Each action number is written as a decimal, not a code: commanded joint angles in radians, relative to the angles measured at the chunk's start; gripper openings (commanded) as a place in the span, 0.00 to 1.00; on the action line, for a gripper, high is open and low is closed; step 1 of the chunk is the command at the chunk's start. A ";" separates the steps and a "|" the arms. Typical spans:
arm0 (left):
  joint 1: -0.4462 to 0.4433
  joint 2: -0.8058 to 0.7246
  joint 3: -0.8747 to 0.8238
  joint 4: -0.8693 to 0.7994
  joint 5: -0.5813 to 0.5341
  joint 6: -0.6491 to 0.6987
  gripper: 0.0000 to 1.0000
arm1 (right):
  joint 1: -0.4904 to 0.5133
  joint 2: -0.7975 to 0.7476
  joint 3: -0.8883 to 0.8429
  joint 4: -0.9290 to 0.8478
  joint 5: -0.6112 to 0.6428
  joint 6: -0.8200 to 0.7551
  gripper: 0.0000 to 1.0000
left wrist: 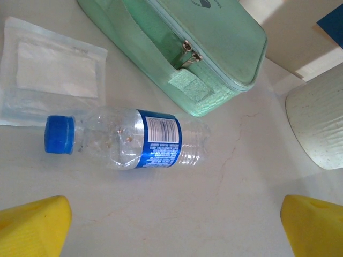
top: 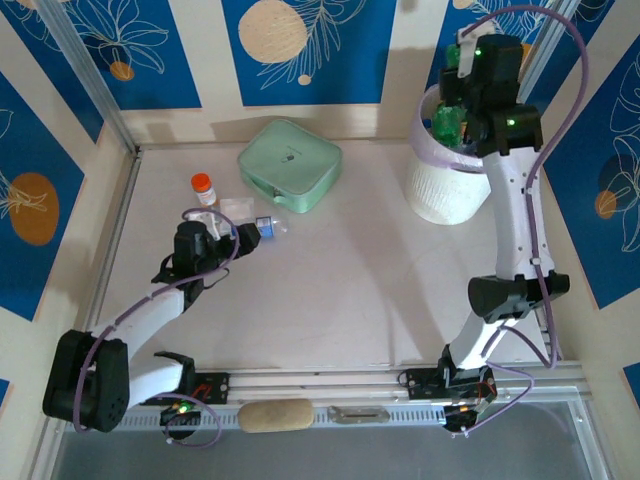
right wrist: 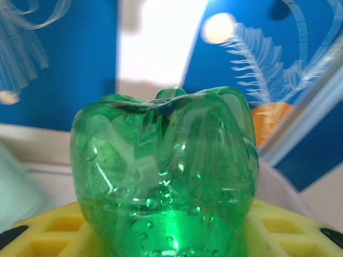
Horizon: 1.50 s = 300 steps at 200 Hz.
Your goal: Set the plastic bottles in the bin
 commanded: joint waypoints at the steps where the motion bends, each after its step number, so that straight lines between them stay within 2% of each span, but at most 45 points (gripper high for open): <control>1: -0.027 0.011 0.041 0.001 0.020 0.035 1.00 | -0.047 0.055 0.069 -0.019 0.105 -0.013 0.44; 55: -0.123 0.049 0.093 -0.048 -0.007 0.103 1.00 | -0.179 0.176 0.144 -0.096 0.076 0.072 0.45; 117: -0.196 0.099 0.109 -0.063 0.002 0.101 1.00 | -0.231 0.297 0.188 -0.179 0.028 0.150 0.45; 173: -0.213 0.096 0.110 -0.083 -0.012 0.102 1.00 | -0.244 0.377 0.228 -0.220 0.003 0.177 0.47; 187: -0.213 0.099 0.115 -0.085 -0.011 0.104 1.00 | -0.244 0.382 0.225 -0.228 0.014 0.180 0.50; 242: -0.214 0.108 0.121 -0.079 -0.017 0.105 1.00 | -0.219 0.339 0.242 -0.206 0.048 0.165 0.80; 275: -0.211 0.093 0.099 -0.042 -0.076 0.076 1.00 | -0.180 0.272 0.271 -0.196 0.019 0.174 0.87; 300: -0.208 0.071 0.100 -0.033 -0.124 0.084 1.00 | -0.128 0.183 0.219 -0.175 -0.024 0.168 0.91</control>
